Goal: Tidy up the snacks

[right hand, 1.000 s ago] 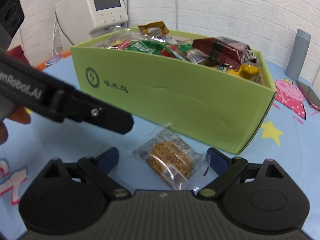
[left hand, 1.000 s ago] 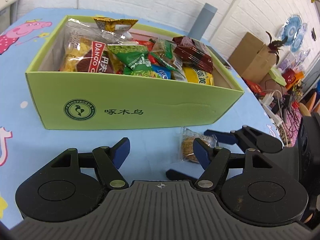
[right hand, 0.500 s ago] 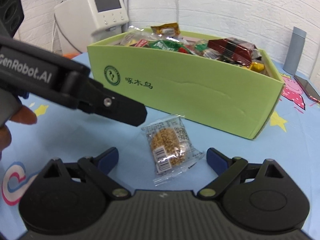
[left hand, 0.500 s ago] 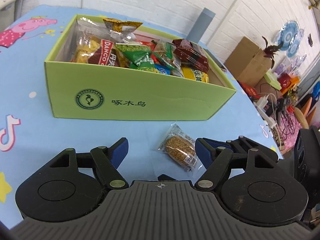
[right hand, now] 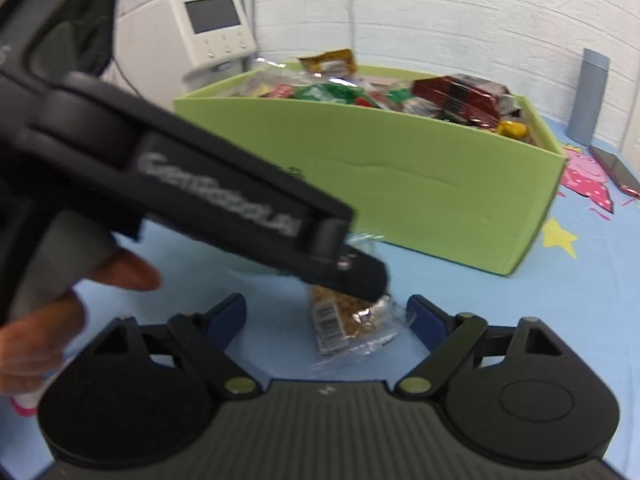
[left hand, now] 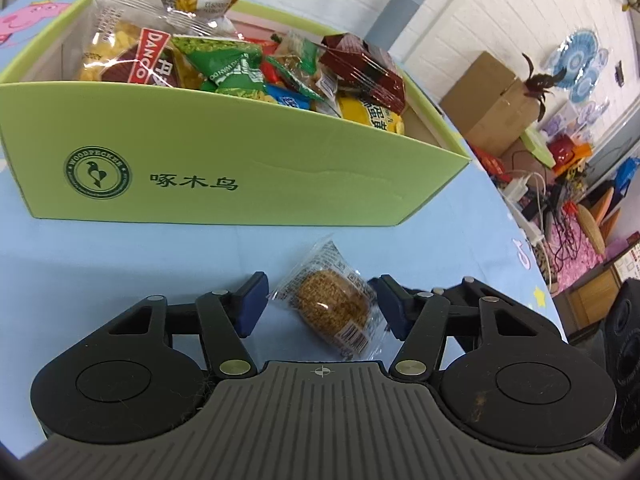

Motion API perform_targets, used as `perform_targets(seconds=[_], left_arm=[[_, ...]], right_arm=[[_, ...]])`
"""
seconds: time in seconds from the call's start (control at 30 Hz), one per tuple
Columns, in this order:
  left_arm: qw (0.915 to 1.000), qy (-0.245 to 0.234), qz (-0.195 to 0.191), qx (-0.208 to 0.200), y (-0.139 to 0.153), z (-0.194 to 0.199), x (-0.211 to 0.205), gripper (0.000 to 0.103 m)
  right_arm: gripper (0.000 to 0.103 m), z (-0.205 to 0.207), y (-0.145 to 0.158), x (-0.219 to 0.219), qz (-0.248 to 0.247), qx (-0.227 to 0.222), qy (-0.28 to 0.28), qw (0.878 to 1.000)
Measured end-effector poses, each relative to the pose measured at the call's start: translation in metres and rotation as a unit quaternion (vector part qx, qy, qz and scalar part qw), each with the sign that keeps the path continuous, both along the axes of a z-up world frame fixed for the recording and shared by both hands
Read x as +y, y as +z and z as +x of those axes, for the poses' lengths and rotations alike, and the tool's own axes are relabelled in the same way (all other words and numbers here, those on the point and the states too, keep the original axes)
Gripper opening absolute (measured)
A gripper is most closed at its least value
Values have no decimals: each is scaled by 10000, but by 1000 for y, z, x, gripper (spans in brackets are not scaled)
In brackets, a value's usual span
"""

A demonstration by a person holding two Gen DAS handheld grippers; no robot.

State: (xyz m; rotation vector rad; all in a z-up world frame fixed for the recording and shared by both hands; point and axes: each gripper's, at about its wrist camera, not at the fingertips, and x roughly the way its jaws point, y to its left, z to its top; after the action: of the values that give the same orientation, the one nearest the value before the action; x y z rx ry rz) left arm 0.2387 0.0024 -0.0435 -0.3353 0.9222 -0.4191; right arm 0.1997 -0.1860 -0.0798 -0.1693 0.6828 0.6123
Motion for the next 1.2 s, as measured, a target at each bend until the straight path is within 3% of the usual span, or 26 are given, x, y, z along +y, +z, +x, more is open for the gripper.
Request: perform_targets(seconds=[0.37, 0.5, 0.6, 0.67, 0.77, 0.8, 0.83, 0.93, 0.97, 1.0, 1.07, 1.2], left_arm=[[9996, -283, -14, -60, -3, -65, 29, 46], [9998, -116, -131, -103, 0, -91, 41, 51], [9995, 44, -305, -38, -1, -98, 46, 52], [9995, 49, -302, 53, -4, -95, 42, 46], [9997, -21, -250, -26, -5, -92, 34, 45], [9997, -21, -223, -35, -6, -92, 32, 33], [9997, -100, -244, 2, -7, -92, 30, 30], [9996, -78, -267, -48, -1, -94, 30, 23], [9996, -27, -255, -137, 6, -92, 30, 10], [9993, -30, -311, -201, 13, -88, 30, 3], [9944, -295, -1003, -124, 28, -74, 33, 0], [9928, -516, -954, -506, 61, -51, 22, 0]], right_arm=[[94, -76, -1, 15, 268, 124, -76, 9995], [93, -102, 5, 11, 491, 103, -243, 9984], [93, -108, 8, 9, 341, -136, -402, 9985], [91, -102, 7, 11, 180, -197, -492, 9984], [74, -92, 2, 16, 101, -219, -426, 9988], [66, -88, -1, 17, 100, -152, -434, 9989], [59, -88, -4, 13, 128, -215, -407, 9989], [58, -89, 1, 13, 208, -122, -443, 9987], [58, -87, 3, 8, 313, -102, -458, 9984], [58, -85, 7, 3, 419, -126, -488, 9979], [54, -80, 22, 3, 658, -146, -292, 9973], [53, -63, 44, 15, 358, -635, -254, 9970]])
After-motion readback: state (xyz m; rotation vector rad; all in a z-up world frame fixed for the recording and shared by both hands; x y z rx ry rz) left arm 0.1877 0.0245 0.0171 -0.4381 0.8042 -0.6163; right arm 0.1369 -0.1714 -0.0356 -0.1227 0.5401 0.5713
